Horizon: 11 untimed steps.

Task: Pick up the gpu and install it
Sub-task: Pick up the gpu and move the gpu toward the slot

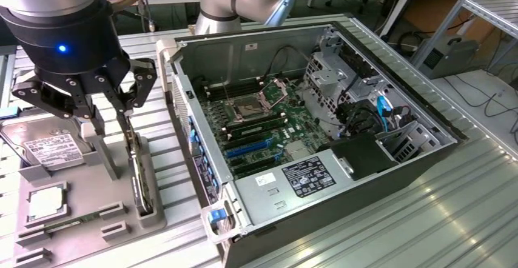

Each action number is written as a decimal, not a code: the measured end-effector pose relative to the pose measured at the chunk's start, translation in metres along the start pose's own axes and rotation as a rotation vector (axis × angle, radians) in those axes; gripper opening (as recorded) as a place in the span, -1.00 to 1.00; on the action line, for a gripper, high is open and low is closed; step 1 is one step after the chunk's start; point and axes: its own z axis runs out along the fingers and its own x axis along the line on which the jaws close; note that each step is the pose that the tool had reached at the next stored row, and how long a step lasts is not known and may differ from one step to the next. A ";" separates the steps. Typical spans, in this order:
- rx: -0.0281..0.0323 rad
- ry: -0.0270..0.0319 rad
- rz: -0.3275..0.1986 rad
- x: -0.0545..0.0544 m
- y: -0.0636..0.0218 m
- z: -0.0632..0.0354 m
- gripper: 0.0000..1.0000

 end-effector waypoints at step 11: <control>0.0000 -0.0001 0.000 0.001 -0.0011 0.0241 -0.28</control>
